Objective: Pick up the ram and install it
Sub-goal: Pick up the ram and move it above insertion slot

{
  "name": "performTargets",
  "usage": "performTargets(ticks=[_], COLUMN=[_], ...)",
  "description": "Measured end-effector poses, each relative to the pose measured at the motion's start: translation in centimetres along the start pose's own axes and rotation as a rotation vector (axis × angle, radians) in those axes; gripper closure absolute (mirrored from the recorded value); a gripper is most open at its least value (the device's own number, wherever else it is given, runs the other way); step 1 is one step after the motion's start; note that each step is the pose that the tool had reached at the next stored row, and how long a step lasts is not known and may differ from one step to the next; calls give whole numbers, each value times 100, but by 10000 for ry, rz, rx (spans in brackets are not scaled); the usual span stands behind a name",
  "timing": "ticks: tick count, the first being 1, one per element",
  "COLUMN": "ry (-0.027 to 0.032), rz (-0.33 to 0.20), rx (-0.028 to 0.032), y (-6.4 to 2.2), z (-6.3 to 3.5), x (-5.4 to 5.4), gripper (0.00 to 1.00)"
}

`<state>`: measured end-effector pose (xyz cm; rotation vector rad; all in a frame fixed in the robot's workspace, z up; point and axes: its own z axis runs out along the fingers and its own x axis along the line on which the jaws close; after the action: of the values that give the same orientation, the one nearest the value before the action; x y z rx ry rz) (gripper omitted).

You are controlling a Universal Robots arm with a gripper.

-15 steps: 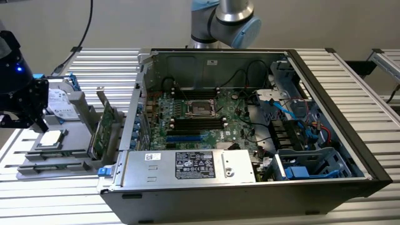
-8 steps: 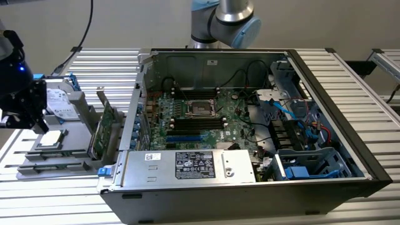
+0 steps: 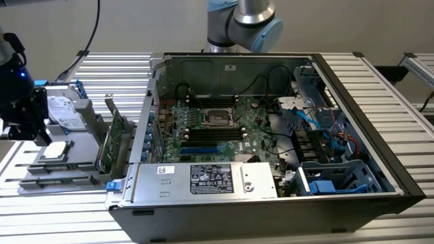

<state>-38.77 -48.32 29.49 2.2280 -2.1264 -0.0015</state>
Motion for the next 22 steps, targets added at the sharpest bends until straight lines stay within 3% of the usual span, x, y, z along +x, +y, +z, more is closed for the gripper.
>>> performTargets(ticks=[4,6,14,22], ry=[2,1,0,3], rz=[-2,-2,-24,-77], rx=[0,1,33,34], y=[0,6,78,86], z=[-1,1,97,244], x=[1,10,103,123], gripper=[84,70,70,70])
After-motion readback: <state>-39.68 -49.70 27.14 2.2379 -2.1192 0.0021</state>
